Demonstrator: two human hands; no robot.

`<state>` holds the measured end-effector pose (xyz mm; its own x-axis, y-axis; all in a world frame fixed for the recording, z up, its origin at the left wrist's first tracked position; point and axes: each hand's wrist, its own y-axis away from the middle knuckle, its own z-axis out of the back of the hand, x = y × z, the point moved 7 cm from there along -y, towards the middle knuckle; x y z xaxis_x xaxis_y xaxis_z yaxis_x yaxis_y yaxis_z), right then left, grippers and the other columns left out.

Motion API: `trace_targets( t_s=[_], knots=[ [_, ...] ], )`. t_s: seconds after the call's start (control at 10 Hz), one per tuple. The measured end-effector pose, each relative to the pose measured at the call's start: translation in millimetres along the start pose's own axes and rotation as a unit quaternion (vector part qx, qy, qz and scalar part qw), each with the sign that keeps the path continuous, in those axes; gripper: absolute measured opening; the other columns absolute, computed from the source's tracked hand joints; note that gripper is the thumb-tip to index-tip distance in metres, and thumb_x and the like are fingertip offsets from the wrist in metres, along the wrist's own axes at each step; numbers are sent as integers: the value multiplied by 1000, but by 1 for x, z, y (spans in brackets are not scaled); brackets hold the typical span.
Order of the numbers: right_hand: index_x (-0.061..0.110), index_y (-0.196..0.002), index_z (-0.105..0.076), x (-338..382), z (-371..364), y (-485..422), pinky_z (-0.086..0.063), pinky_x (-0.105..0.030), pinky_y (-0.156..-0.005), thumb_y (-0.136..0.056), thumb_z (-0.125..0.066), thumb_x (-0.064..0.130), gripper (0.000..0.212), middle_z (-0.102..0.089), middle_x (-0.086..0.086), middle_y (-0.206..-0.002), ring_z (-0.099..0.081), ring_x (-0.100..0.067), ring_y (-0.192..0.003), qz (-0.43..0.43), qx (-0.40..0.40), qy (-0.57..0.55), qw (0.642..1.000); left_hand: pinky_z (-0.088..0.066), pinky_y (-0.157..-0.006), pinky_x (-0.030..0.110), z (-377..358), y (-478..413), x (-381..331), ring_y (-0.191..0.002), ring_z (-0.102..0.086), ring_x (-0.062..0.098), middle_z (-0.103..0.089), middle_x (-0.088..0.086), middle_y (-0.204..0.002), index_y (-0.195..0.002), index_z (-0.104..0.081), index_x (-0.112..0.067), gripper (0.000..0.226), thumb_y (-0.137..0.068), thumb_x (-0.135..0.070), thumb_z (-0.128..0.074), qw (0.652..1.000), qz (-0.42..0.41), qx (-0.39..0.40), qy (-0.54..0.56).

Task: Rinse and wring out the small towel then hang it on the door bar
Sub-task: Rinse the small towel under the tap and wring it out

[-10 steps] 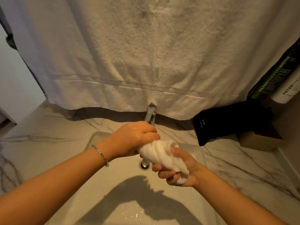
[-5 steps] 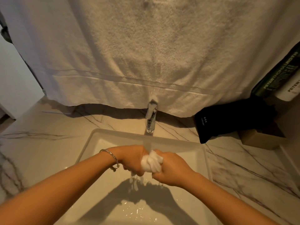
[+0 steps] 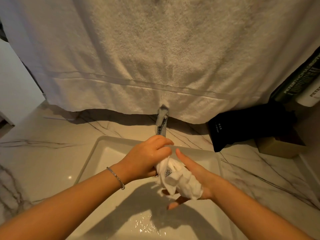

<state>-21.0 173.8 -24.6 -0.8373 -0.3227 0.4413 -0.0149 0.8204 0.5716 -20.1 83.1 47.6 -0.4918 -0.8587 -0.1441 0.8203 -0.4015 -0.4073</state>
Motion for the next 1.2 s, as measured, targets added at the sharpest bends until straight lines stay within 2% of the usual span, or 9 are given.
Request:
trace_targets(
  t_s=[0.1, 0.2, 0.3, 0.5, 0.6, 0.7, 1.0, 1.1, 1.2],
  knots=[
    [6, -125, -52, -15, -30, 0, -55, -48, -81, -65, -80, 43, 76, -59, -28, -118, -61, -42, -105, -36, 140, -60, 988, -60, -59, 31, 3, -1, -6, -90, -68, 28, -72, 16, -102, -81, -66, -7, 21, -79, -28, -64, 997, -46, -39, -48],
    [6, -109, -60, -19, -33, -3, -51, -16, -42, -67, -77, 9, 45, -70, -15, -93, -68, -17, -64, -45, 103, -13, 994, -58, -50, 30, -1, 3, -6, -83, -70, 27, -74, 15, -99, -80, -65, -8, 11, -77, -17, -70, 993, -91, -23, -77],
    [14, -91, -58, -13, -11, -8, -38, -13, -31, -73, -69, 11, 22, -67, 3, -62, -47, -2, -39, -2, -67, 227, 972, -58, -48, 32, -20, 7, 0, -77, -70, 27, -73, 13, -99, -90, -64, -10, 23, -72, -18, -75, 989, -86, 80, -86],
    [22, -100, -51, 23, 17, -5, -44, -27, -51, -64, -70, 21, 41, -64, -4, -86, -62, -23, -70, 94, -354, 654, 662, -45, -63, 35, -64, 20, 15, -88, -63, 35, -67, 14, -99, -113, -53, -14, 33, -80, -13, -57, 949, 151, 276, -22],
    [20, -111, -43, 29, 22, -9, -39, -32, -58, -69, -66, 29, 48, -66, -10, -101, -62, -34, -86, 96, -357, 777, 510, -48, -63, 33, -83, 24, 13, -88, -66, 32, -68, 13, -96, -106, -59, -9, 32, -75, -9, -62, 889, 271, 357, 92],
    [21, -110, -43, 25, 24, -13, -42, -32, -59, -68, -68, 32, 50, -67, -10, -102, -62, -33, -86, 103, -351, 778, 511, -48, -50, 23, -86, 23, 14, -64, -62, 21, -67, 11, -86, -106, -61, -7, 37, -71, -14, -73, 839, 300, 431, 142],
    [11, -88, -63, 31, 27, 15, -56, -31, -62, -47, -86, 47, 59, -69, -7, -80, -66, -18, -71, 118, -158, 195, 961, -35, -101, 40, -32, 4, 14, -123, -47, 29, -59, 7, -126, -90, -65, -12, 28, -67, -27, -69, 985, 129, 111, -22],
    [4, -108, -66, 19, 10, 11, -55, -47, -84, -48, -89, 38, 73, -69, -19, -102, -68, -32, -93, 78, 3, 17, 997, -44, -96, 46, -18, -1, 8, -120, -52, 34, -61, 15, -124, -77, -64, -7, 26, -61, -22, -76, 995, 79, 41, -33],
    [11, -115, -62, 13, -13, 13, -58, -29, -74, -57, -87, 25, 66, -68, -13, -108, -67, -29, -100, 70, 119, 36, 990, -58, -70, 38, -13, -4, 8, -105, -62, 34, -66, 19, -114, -80, -61, -4, 29, -67, -24, -78, 998, 46, 25, -38]
  ],
)
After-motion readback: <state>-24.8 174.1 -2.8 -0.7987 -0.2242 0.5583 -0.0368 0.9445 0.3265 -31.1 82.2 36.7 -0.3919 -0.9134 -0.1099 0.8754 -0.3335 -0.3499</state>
